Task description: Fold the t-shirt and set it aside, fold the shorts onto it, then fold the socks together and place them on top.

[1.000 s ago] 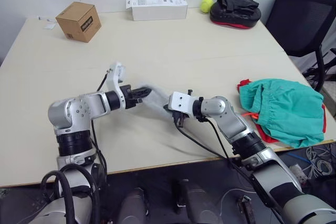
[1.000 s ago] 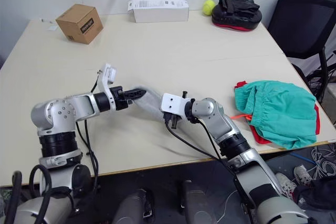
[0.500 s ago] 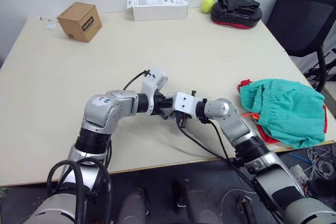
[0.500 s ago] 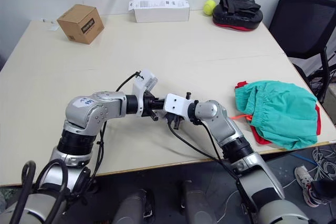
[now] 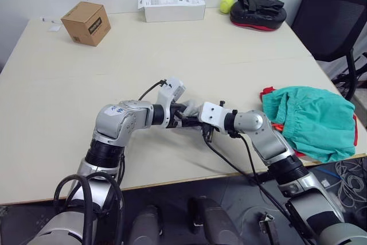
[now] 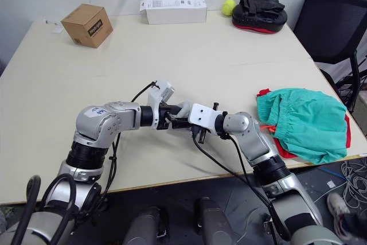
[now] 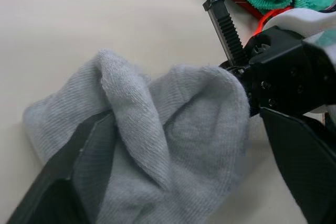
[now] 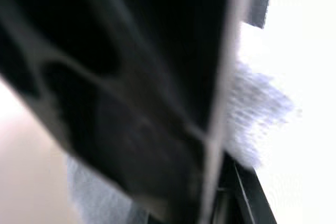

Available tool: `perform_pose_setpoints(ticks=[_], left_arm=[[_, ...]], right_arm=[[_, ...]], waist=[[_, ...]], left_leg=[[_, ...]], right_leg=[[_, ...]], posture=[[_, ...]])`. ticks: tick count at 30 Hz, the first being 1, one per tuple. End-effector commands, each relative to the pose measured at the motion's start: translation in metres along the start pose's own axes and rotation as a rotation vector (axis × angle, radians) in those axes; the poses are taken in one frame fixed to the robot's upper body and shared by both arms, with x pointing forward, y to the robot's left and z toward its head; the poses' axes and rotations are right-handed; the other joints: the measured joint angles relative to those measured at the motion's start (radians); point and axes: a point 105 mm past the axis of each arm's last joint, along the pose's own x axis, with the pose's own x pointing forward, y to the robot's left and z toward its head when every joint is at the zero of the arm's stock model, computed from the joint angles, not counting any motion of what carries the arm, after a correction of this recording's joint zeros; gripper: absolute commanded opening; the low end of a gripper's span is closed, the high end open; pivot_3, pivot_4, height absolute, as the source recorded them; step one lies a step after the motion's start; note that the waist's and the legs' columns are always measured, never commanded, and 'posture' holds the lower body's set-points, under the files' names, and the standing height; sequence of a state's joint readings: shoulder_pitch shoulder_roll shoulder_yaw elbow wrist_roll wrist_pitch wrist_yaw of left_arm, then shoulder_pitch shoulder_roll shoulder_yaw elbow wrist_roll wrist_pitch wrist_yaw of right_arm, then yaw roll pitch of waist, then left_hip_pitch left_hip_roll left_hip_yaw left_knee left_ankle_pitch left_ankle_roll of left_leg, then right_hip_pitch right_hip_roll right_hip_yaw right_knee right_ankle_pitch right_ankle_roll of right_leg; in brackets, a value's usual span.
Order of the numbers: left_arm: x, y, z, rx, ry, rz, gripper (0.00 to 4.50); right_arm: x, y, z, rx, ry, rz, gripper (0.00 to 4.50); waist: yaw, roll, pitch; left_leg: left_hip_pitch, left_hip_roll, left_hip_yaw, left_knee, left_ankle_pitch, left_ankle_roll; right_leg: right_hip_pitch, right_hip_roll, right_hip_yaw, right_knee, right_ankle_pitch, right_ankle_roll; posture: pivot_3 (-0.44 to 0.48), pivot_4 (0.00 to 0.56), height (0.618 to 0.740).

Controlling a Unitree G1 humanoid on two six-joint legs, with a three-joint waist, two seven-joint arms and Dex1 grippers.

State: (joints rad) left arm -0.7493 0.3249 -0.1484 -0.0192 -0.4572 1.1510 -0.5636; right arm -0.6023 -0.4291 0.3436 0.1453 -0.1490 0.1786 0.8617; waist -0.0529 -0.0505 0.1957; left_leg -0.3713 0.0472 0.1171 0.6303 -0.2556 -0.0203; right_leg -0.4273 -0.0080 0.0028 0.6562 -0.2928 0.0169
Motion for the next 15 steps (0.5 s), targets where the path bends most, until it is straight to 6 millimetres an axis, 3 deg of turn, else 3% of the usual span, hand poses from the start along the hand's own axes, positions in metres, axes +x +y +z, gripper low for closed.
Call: perform_pose_setpoints(ticks=[1, 8, 15], left_arm=[[0.002, -0.009, -0.001, 0.024, 0.009, -0.045, 4.48], [-0.003, -0.018, -0.002, 0.022, 0.001, -0.11, 4.48], [-0.033, -0.03, 0.018, -0.001, -0.113, -0.229, 4.48]], right_arm=[[-0.013, -0.005, -0.007, 0.022, 0.024, -0.024, 0.0], [-0.022, -0.005, -0.01, 0.027, 0.035, -0.035, 0.0], [-0.019, 0.0, -0.014, 0.04, 0.042, -0.032, 0.0]], waist=[[0.0, 0.0, 0.0], [0.0, 0.0, 0.0], [-0.001, 0.0, 0.0]], left_leg=[[0.0, 0.0, 0.0, 0.0, 0.0, 0.0], [0.0, 0.0, 0.0, -0.001, 0.0, 0.0], [-0.001, 0.0, -0.001, -0.002, 0.0, 0.0]], right_leg=[[0.0, 0.0, 0.0, 0.0, 0.0, 0.0], [0.0, 0.0, 0.0, -0.002, 0.0, 0.0], [-0.001, 0.0, 0.0, -0.002, 0.0, 0.0]], posture=[[0.0, 0.15, 0.74], [0.0, 0.15, 0.74], [0.0, 0.15, 0.74]])
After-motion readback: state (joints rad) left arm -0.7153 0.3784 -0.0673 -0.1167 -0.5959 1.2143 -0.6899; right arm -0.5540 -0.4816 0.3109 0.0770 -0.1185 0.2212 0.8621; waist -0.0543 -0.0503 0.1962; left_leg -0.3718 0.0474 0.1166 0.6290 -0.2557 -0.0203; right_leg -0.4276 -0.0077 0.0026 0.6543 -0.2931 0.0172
